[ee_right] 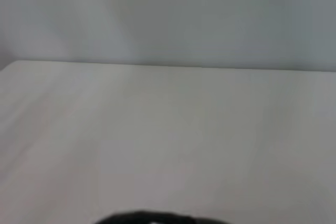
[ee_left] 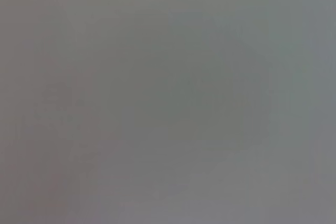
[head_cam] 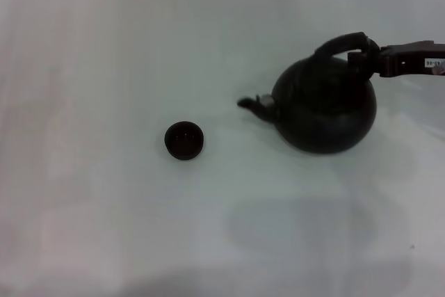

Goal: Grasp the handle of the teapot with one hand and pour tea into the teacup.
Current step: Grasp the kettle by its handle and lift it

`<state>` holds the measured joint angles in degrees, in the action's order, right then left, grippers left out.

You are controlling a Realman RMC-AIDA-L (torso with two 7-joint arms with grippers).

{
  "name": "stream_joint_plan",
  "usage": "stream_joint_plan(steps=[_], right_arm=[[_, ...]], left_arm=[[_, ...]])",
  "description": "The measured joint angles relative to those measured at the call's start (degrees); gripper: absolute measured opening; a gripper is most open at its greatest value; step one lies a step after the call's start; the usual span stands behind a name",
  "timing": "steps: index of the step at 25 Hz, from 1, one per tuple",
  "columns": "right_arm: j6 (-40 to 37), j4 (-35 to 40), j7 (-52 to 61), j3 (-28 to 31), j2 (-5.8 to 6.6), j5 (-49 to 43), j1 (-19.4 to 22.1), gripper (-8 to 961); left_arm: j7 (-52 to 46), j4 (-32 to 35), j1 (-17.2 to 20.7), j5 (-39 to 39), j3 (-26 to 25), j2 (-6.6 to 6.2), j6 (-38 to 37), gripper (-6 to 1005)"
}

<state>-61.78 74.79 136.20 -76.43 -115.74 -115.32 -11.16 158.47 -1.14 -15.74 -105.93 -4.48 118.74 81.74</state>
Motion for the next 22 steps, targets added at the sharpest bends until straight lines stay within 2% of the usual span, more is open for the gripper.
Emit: stream_joint_plan(steps=[11, 22], right_arm=[[0.71, 0.88, -0.07, -0.06, 0.1, 0.8, -1.04, 247], [6.17, 4.4, -1.25, -4.54, 0.28, 0.82, -3.95, 202]], left_arm=[[0.0, 0.09, 0.0, 0.0, 0.0, -0.09, 0.0, 876], [0.0, -0.16, 0.02, 0.11, 0.02, 0.06, -0.08, 876]])
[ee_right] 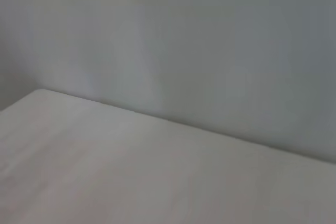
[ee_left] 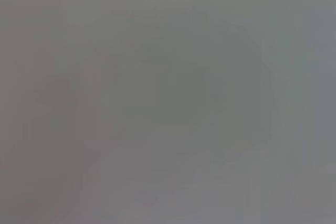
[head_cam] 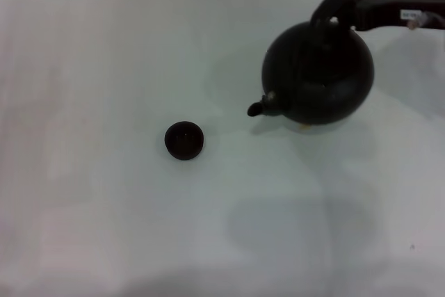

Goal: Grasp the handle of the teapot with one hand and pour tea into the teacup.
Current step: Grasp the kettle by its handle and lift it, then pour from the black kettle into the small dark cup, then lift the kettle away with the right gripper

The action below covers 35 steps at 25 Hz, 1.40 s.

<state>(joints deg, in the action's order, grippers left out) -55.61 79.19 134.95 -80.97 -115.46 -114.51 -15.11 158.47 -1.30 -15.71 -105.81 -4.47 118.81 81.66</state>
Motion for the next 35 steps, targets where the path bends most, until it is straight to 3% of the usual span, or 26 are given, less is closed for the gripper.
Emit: stream_joint_plan(steps=[11, 15, 22, 35], right_arm=[[10.76, 1.12, -2.48, -11.09, 0.06, -0.47, -2.75, 191], [16.81, 1.19, -3.96, -16.56, 0.06, -0.59, -2.8, 188], [21.59, 1.23, -7.8, -20.6, 0.06, -0.68, -2.72, 176], [37.77, -0.41, -20.17, -31.4, 0.06, -0.72, -1.7, 158]], left_arm=[[0.0, -0.29, -0.08, 0.44, 0.5, 0.02, 0.04, 876], [0.0, -0.28, -0.1, 0.44, 0.52, 0.07, 0.04, 876], [0.0, -0.29, -0.32, 0.44, 0.52, 0.11, 0.06, 876], [0.0, -0.37, -0.32, 0.43, 0.51, 0.19, 0.09, 877]])
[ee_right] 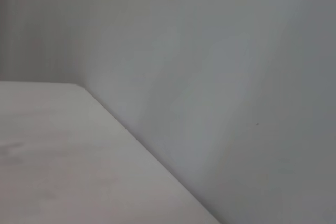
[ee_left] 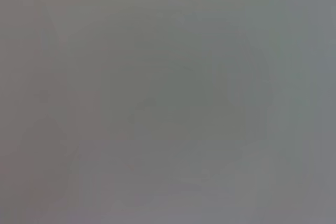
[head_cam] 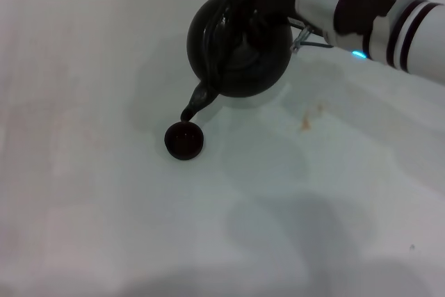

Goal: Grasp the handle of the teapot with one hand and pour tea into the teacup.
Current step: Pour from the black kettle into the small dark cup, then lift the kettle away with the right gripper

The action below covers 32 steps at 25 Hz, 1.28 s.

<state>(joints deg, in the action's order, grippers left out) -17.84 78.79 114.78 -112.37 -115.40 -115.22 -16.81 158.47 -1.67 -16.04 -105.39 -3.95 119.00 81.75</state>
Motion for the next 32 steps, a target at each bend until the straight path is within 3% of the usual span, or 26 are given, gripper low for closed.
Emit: stream_joint_plan(steps=[32], right_arm=[[17.03, -1.69, -13.37, -11.8, 0.0, 0.0, 2.31, 126]], left_arm=[[0.0, 0.01, 0.04, 0.09, 0.09, -0.09, -0.04, 877]])
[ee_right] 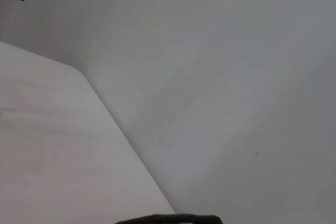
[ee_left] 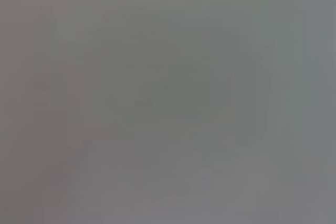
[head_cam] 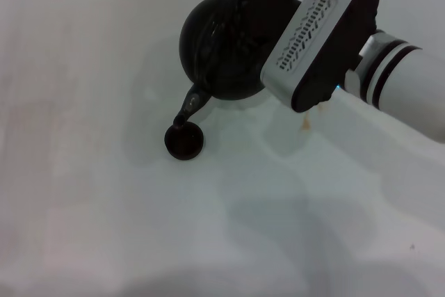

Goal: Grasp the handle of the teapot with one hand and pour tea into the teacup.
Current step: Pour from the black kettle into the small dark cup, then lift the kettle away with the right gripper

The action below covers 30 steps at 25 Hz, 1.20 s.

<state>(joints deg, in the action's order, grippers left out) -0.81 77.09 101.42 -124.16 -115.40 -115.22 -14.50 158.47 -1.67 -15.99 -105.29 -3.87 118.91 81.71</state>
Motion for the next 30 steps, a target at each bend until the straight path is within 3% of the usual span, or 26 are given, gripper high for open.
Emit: stream_joint_plan(steps=[13, 21, 30], right_arm=[[4.32, -1.07, -1.52, -2.63, 0.0, -0.34, 0.89, 119], [12.59, -2.78, -1.73, -6.64, 0.08, -2.54, 1.41, 118], [13.5, -3.08, -1.8, -7.14, 0.09, -3.37, 1.68, 117]], left_arm=[[0.0, 0.0, 0.08, 0.0, 0.0, 0.0, -0.49, 877], [0.0, 0.0, 0.09, 0.0, 0.0, 0.0, -0.49, 876], [0.0, 0.0, 0.21, 0.0, 0.0, 0.01, -0.08, 876]])
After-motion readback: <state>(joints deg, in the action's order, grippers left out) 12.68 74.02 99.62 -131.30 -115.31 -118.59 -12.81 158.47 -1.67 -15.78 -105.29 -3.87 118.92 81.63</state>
